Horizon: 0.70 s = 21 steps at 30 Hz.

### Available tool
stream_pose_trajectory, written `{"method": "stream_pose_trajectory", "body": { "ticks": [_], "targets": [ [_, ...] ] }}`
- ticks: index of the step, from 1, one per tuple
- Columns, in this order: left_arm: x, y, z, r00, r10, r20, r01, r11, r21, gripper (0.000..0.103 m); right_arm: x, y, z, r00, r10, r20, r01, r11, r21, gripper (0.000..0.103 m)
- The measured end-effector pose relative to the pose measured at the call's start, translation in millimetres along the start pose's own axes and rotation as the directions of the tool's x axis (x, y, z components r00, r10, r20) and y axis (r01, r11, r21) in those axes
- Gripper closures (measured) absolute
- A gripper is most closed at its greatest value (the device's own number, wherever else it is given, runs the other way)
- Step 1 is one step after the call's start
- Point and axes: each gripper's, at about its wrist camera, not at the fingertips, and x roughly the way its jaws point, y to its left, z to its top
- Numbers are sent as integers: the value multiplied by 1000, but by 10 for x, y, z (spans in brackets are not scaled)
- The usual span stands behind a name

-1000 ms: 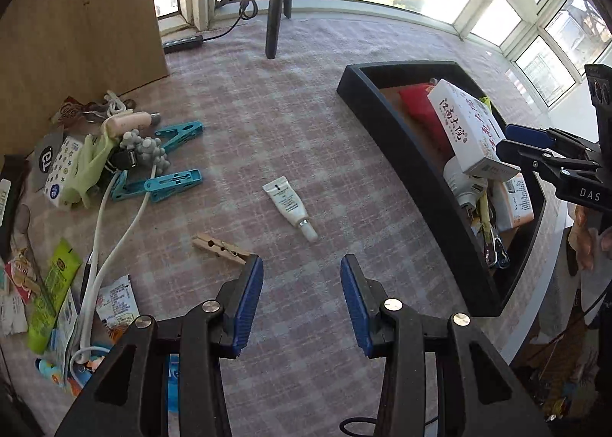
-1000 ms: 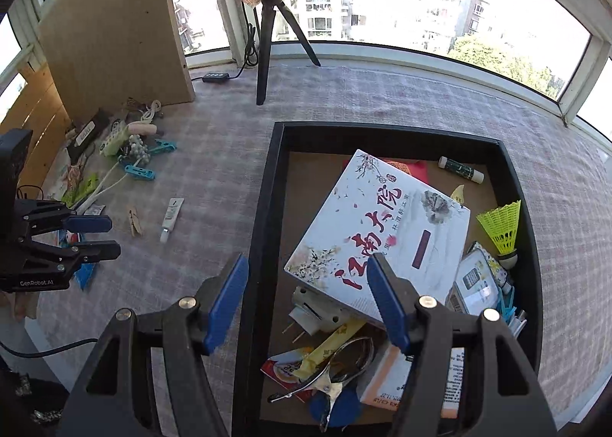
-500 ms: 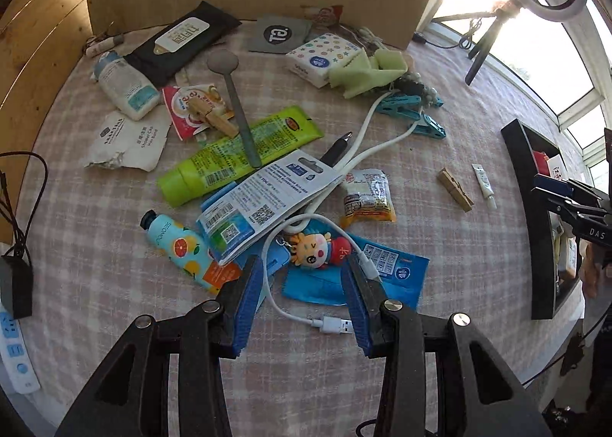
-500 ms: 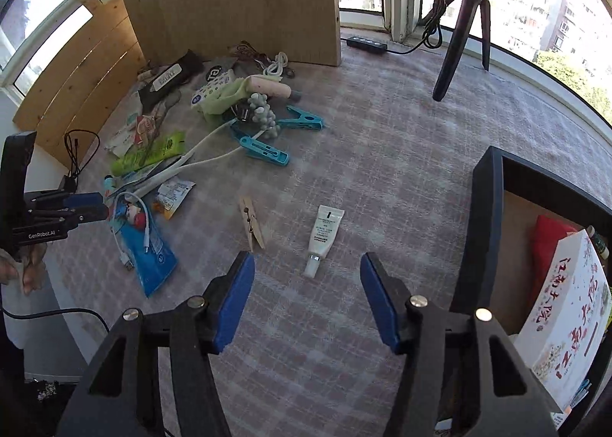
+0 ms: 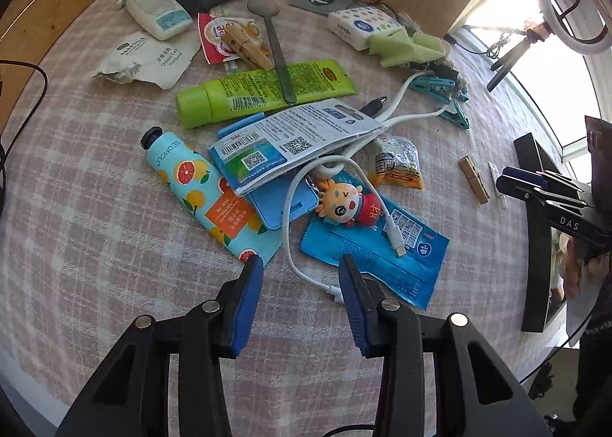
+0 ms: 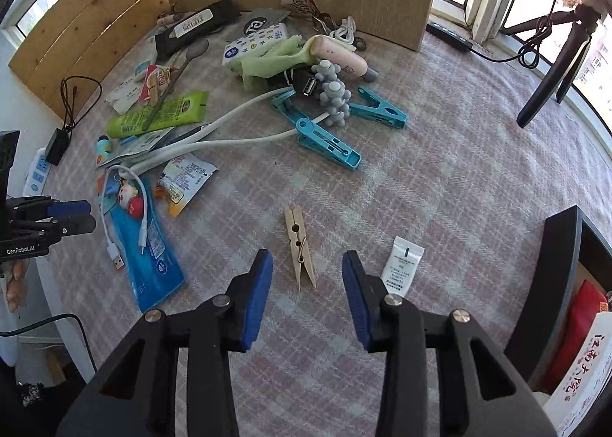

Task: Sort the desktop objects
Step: 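Grasp the white USB cable with the left gripper while the right grasps the wooden clothespin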

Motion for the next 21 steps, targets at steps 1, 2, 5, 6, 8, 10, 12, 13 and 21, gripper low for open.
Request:
{"method": "stream_pose_trajectory", "body": {
  "ticks": [1, 2, 5, 6, 8, 10, 12, 13, 21],
  "targets": [
    [15, -14, 12, 1000, 1, 1, -1, 1000, 1, 65, 13, 0, 7, 1000, 3, -2, -3, 1000, 0, 67],
    [32, -26, 31, 1000, 6, 1, -6, 1000, 3, 67, 28, -2, 15, 1000, 5, -5, -5, 1000, 0, 68],
    [98, -48, 79, 1000, 25, -4, -25, 1000, 11, 71, 73, -3, 34, 1000, 7, -15, -7, 1000, -3, 69],
    [123, -44, 91, 1000, 25, -9, -25, 1000, 8, 73, 88, -1, 39, 1000, 10, -19, -10, 1000, -5, 69],
    [177, -43, 110, 999, 31, -21, -31, 1000, 6, 78, 121, 9, 48, 1000, 10, -26, -10, 1000, -8, 69],
    [189, -56, 118, 999, 50, -13, -50, 999, 12, 83, 157, 15, 58, 999, 2, -34, -3, 1000, -14, 69],
    [195, -57, 127, 998, 54, -13, -54, 998, 12, 86, 197, 16, 76, 999, 1, -41, -2, 1000, -18, 69],
    [198, -53, 131, 999, 53, -12, -52, 999, 9, 86, 220, 18, 87, 999, -2, -46, 1, 1000, -19, 69],
    [199, 34, 120, 999, 53, 6, -53, 999, -11, 100, 398, 138, 142, 995, -61, -82, 54, 995, -79, 79]
  ]
}}
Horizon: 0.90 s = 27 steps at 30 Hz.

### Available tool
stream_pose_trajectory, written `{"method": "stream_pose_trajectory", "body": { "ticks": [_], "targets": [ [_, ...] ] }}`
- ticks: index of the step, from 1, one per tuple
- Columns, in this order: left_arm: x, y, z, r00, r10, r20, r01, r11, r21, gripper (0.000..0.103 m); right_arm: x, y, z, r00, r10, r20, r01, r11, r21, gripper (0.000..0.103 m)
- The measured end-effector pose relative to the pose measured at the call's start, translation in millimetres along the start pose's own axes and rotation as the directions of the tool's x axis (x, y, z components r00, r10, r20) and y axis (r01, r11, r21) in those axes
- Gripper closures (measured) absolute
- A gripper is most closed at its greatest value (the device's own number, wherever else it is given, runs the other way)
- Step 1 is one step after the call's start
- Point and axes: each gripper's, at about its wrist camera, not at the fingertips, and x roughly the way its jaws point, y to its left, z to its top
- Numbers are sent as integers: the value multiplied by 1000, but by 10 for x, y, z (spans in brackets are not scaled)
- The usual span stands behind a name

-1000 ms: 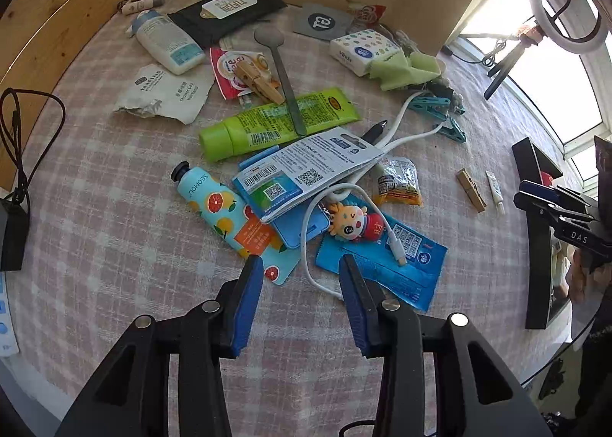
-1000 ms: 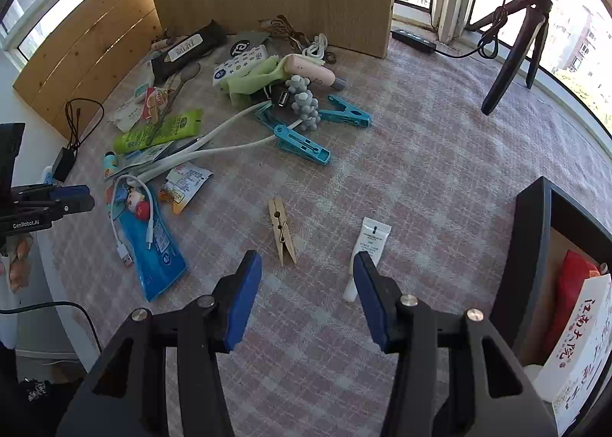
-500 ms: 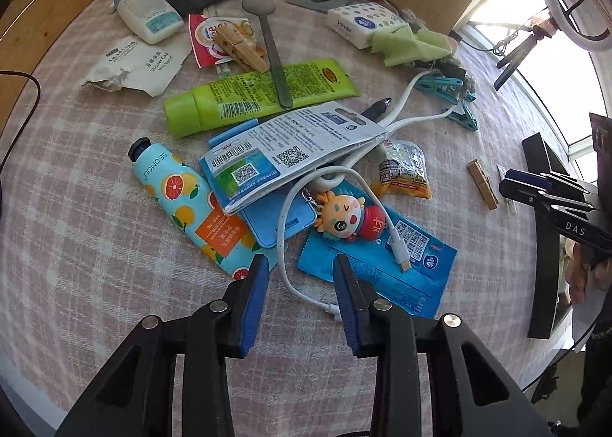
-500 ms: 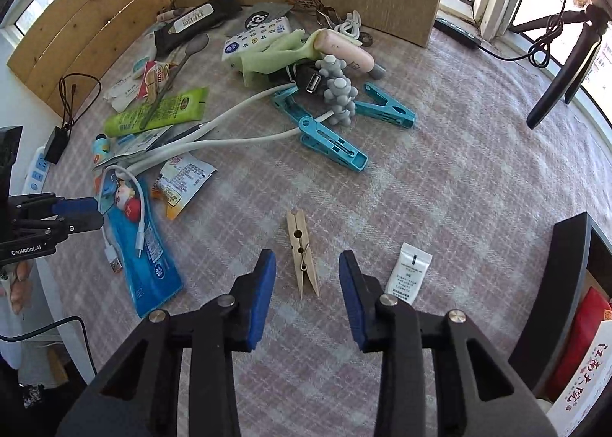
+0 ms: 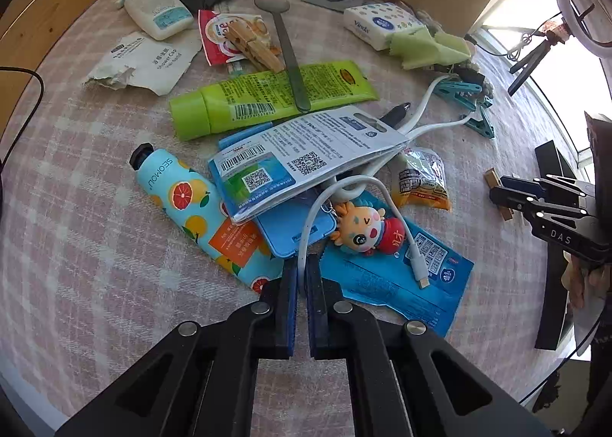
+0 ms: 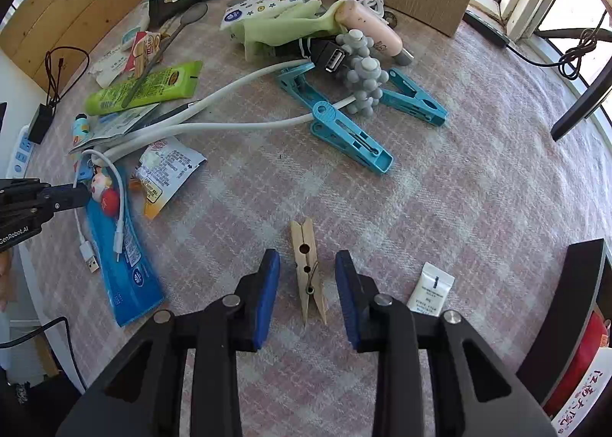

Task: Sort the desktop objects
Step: 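Grasp the white USB cable with the left gripper while the right grasps the wooden clothespin, then carry the cable and clothespin into the tray and release both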

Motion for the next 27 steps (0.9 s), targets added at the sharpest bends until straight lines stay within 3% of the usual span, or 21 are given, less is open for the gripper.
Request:
{"method": "stream_pose_trajectory", "body": {
  "ticks": [3, 8, 16, 22, 27],
  "targets": [
    [-25, 3, -50, 1000, -15, 8, 15, 1000, -6, 100, -12, 20, -5, 1000, -22, -3, 22, 1000, -5, 90],
    [-195, -62, -184, 998, -47, 34, 48, 999, -5, 100, -109, -5, -140, 1000, -4, 4, 4, 999, 32, 90],
    [-666, -373, -311, 994, -44, 103, 40, 998, 42, 100, -586, -74, -454, 995, 51, 82, -56, 996, 69, 90],
    [-966, -778, -364, 987, -70, 143, 55, 993, 107, 100, -963, -163, -718, 987, 62, 147, -76, 992, 96, 90],
    [-1106, -1328, -406, 980, -122, 157, 94, 980, 175, 100, -1240, -375, -993, 981, 49, 189, -76, 988, 138, 90]
  ]
}}
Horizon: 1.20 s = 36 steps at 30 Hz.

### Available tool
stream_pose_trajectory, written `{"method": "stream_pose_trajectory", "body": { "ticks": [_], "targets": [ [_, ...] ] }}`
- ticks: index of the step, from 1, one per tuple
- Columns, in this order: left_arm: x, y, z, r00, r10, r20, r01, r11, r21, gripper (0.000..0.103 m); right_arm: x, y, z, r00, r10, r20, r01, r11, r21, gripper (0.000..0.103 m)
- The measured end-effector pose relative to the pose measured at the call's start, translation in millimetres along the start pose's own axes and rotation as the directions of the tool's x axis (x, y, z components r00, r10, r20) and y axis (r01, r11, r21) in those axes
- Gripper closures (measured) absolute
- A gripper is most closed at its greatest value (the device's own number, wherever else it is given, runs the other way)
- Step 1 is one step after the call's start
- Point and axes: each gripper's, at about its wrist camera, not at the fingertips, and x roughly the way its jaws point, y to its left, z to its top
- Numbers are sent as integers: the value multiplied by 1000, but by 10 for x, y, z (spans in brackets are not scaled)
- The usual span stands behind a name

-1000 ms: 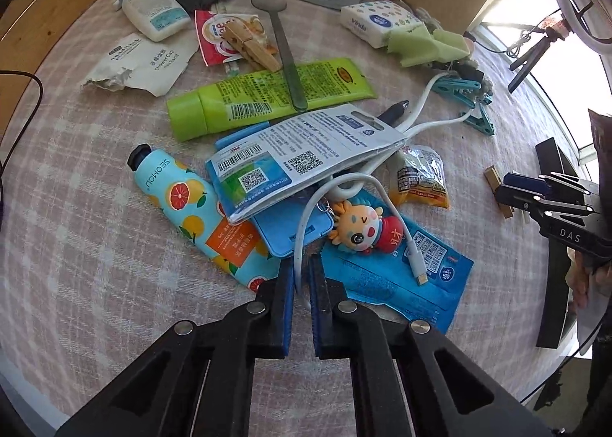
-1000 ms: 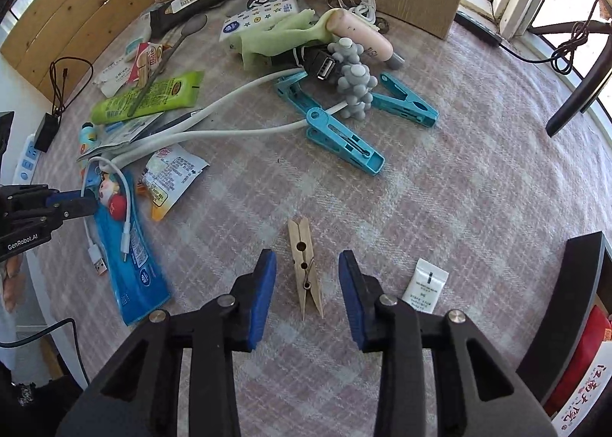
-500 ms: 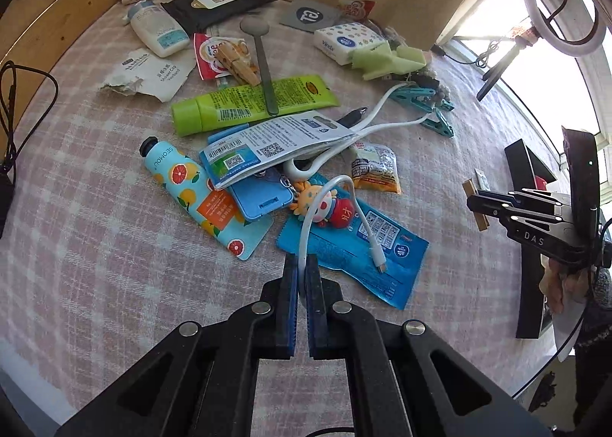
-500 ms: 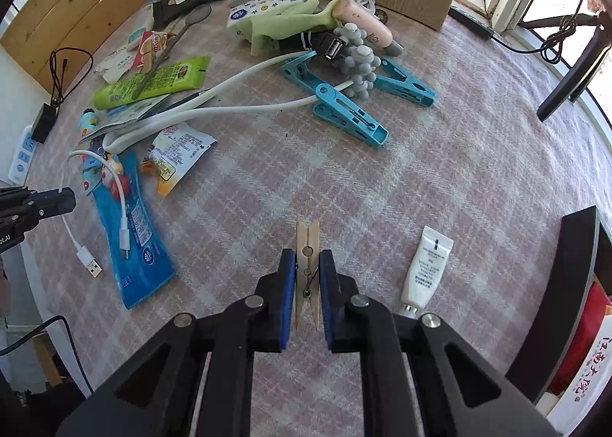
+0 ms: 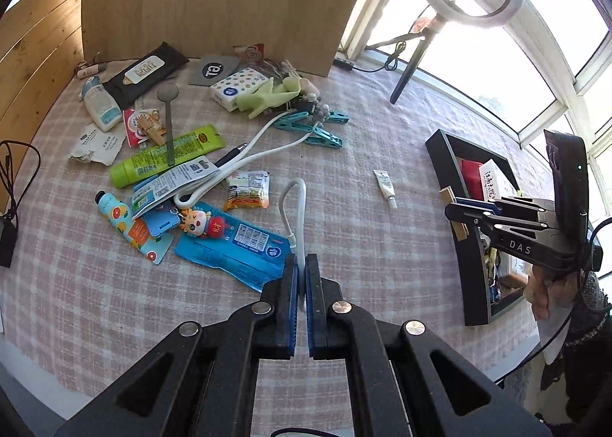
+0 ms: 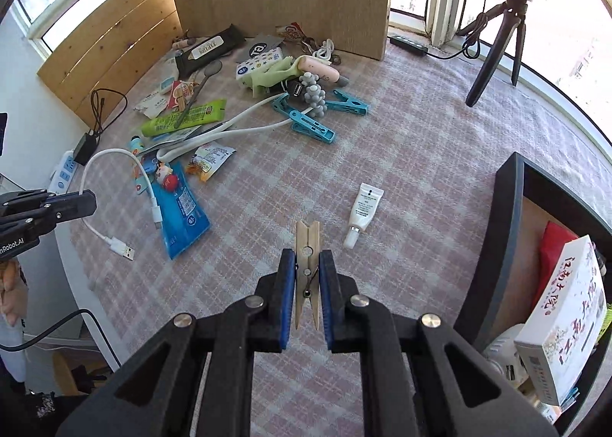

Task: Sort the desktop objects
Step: 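Carry the cable and clothespin into the tray and release both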

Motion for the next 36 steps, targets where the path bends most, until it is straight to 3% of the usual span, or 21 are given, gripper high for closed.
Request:
{"method": "stream_pose_trajectory", "body": {
  "ticks": [8, 13, 21, 29, 31, 34, 36],
  "targets": [
    [133, -1201, 41, 991, -130, -18, 131, 980, 152, 100, -665, -844, -520, 996, -76, 39, 72, 991, 115, 90],
    [322, -1996, -30, 977, -199, -75, 212, 943, 258, 100, -1037, -1488, -920, 988, -153, 38, 141, 967, 212, 90],
    [647, -3070, -203, 952, -249, -180, 301, 874, 382, 100, -1308, -2308, -1499, 974, -228, 6, 211, 910, 356, 90],
    [933, -3504, -268, 936, -254, -245, 339, 838, 428, 100, -1286, -2703, -1793, 968, -249, -25, 234, 867, 441, 90],
    [1034, -3537, -282, 941, -221, -257, 319, 832, 454, 100, -1268, -2739, -1824, 967, -253, -27, 238, 862, 448, 90],
    [1187, -3491, -266, 957, -141, -253, 249, 848, 468, 94, -1218, -2760, -1811, 967, -253, -39, 244, 862, 445, 90],
    [1208, -3441, -254, 962, -122, -243, 227, 852, 471, 89, -1212, -2753, -1803, 967, -251, -36, 239, 857, 457, 84]
  ]
}}
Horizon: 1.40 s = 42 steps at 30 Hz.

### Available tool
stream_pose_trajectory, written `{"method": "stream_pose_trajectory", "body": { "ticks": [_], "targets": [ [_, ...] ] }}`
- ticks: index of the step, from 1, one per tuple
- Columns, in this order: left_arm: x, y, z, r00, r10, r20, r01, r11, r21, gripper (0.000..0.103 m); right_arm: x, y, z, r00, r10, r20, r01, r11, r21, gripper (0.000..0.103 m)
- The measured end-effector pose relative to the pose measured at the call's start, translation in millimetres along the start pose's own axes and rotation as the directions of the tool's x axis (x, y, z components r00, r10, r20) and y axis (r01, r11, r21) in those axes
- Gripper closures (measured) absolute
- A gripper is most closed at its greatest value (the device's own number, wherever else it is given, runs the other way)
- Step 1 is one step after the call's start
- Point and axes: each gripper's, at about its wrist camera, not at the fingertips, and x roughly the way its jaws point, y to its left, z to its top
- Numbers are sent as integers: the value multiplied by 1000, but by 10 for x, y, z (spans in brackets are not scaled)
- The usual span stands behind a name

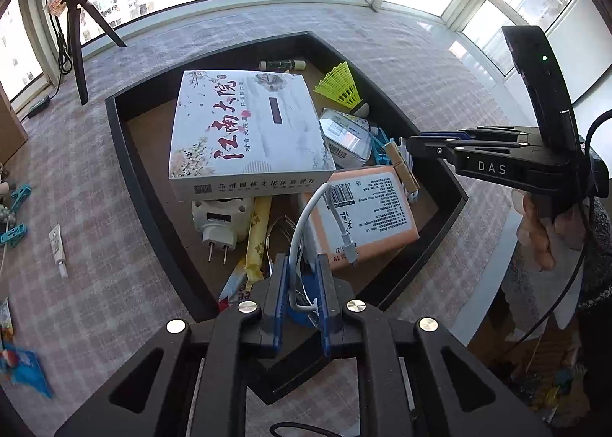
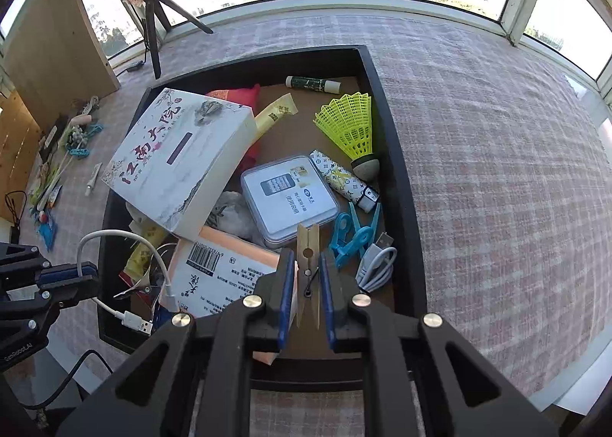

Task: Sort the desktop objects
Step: 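Carry the cable and clothespin into the tray and release both, then move both grippers back over the pile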

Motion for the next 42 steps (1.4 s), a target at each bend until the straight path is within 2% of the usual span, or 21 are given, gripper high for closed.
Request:
{"method": "stream_pose_trajectory", "body": {
  "ticks": [4, 14, 20, 27, 33, 42],
  "targets": [
    [-62, 91, -33, 1000, 23, 12, -23, 1000, -5, 88, -32, 86, 6, 1000, 2, 18, -2, 1000, 1, 77],
    [-249, 371, -122, 998, 52, 42, -50, 998, -45, 88, -62, 462, 52, 999, 28, 20, -28, 999, -34, 77],
    [-376, 729, -303, 997, 66, 45, -62, 994, -88, 88, -84, 853, 114, 998, 52, 25, -50, 995, -81, 77],
    [-591, 1389, -575, 992, 111, 56, -99, 977, -189, 88, -23, 1399, 288, 996, 90, 17, -86, 984, -156, 77],
    [-839, 2129, -872, 982, 178, 60, -151, 939, -308, 88, 87, 2011, 475, 990, 138, 0, -134, 963, -236, 77],
    [-1157, 3266, -1433, 955, 296, 22, -250, 841, -480, 88, 452, 3146, 688, 973, 218, -73, -230, 904, -360, 77]
  ]
}}
